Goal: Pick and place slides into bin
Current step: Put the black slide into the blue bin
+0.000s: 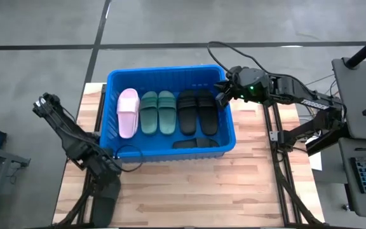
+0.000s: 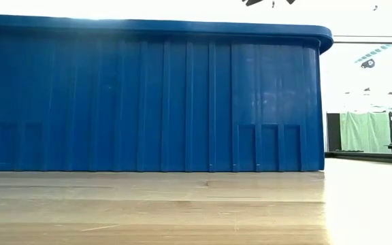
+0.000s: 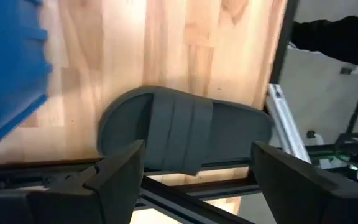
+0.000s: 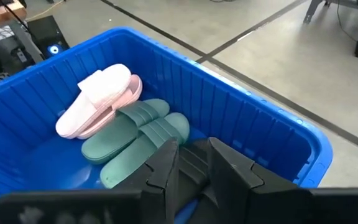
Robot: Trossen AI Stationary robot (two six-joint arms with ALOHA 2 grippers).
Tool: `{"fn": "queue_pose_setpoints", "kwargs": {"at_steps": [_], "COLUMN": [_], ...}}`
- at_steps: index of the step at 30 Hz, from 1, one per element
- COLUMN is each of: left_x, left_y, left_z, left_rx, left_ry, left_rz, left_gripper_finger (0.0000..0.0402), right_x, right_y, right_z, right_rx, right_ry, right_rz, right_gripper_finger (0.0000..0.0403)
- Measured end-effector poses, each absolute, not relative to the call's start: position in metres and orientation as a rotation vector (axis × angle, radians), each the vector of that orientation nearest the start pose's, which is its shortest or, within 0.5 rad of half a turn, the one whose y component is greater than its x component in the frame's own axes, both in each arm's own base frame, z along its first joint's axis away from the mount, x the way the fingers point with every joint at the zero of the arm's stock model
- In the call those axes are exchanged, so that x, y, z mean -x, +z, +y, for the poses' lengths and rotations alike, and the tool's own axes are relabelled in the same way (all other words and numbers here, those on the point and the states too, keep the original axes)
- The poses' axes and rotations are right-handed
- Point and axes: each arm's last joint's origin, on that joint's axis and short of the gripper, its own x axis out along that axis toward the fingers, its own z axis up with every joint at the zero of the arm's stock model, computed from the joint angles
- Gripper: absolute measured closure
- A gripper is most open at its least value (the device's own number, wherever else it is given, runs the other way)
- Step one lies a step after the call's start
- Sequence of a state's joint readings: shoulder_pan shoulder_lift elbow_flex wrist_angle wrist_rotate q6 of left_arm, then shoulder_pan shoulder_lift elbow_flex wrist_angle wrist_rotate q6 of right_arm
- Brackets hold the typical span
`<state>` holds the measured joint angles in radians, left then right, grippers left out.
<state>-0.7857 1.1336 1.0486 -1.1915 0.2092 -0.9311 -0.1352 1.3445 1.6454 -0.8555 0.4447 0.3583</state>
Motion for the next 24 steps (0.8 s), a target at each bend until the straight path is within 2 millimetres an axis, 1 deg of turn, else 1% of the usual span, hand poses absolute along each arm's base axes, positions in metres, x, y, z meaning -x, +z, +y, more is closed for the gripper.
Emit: {"fn": "queue_pose_setpoints", "kwargs": {"at_steps": [4, 8, 14, 19, 22, 24], "left_x": [-0.122, -0.117, -0.116, -0.119, -0.121, -0.12], "left_y": [0.299, 0.314, 0.327, 0.323, 0.31, 0.302], "left_z": [-0.137, -0.137, -0.153, -0.182, -0.199, -0.207], "left_rx": [0.365, 0.405, 0.423, 0.337, 0.255, 0.203], "left_ry": [-0.178, -0.165, -0.189, -0.201, -0.173, -0.117], "left_rz": [1.511, 1.518, 1.516, 1.554, 1.578, 1.589], "left_gripper_finger": [0.0126, 0.0126, 0.0126, 0.0126, 0.0126, 0.0126], "right_x": [-0.253, -0.253, -0.253, -0.253, -0.253, -0.253], "right_y": [0.441, 0.441, 0.441, 0.441, 0.441, 0.441], "right_z": [-0.047, -0.048, -0.048, -0.048, -0.048, -0.048], "right_rx": [-0.235, -0.234, -0.234, -0.235, -0.235, -0.235], "right_ry": [-0.653, -0.655, -0.655, -0.655, -0.655, -0.655], "right_rz": [0.452, 0.452, 0.452, 0.452, 0.452, 0.451], "right_gripper_finger": [0.033, 0.0335, 0.0328, 0.0323, 0.0327, 0.0331]}}
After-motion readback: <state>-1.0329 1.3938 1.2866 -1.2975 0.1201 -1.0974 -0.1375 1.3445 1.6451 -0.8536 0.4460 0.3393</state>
